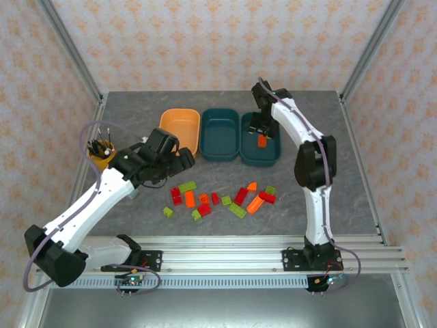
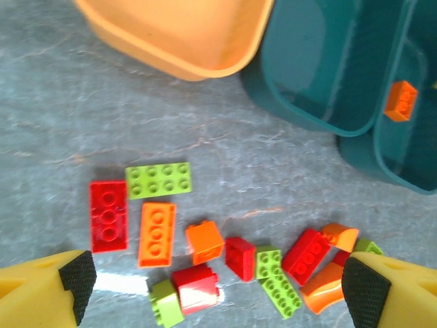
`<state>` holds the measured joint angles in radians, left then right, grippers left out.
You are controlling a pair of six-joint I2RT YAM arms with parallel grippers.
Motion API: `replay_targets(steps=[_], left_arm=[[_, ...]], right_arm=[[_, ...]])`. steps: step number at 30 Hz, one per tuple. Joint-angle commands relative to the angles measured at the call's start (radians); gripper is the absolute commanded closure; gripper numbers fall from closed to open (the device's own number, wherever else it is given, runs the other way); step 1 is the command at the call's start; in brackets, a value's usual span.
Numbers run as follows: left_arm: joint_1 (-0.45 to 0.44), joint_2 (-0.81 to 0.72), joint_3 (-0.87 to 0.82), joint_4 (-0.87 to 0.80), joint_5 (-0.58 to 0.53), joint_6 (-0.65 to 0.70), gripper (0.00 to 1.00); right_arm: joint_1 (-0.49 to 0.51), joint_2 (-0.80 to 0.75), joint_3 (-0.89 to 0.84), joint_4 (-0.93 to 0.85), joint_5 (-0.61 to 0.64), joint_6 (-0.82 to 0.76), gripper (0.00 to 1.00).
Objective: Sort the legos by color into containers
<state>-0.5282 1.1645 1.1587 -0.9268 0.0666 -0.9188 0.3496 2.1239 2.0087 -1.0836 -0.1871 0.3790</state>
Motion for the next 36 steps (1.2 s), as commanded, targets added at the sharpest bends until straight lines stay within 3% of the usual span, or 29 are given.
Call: replay_targets(steps=[1, 7, 12, 24, 36], left_arm=[[0.008, -0.065, -0.089, -0.160, -0.059, -0.101, 0.06], [0.014, -0.136, -0.330, -0.085, 0.024, -0.235, 0.13], [0.021, -0.112, -0.433, -0.010, 0.048, -0.341, 0.23], [0.050, 0.026, -0.543, 0.194, 0.080, -0.386, 0.33], [0.052, 0.083, -0.599, 0.274, 0.081, -0.388, 0.63]], right_arm=[[0.115, -0.264, -0.159, 0.089, -0.007, -0.038, 0.43], [0.373, -0.695, -0.764, 0.527, -0.149, -0.009, 0.35], [0.525, -0.965, -1.145, 0.856, -0.112, 0.056, 0.30], [0.548, -0.998, -1.176, 0.802, -0.093, 0.053, 0.30], [0.548, -0.986, -1.181, 0.827, -0.120, 0.066, 0.31]])
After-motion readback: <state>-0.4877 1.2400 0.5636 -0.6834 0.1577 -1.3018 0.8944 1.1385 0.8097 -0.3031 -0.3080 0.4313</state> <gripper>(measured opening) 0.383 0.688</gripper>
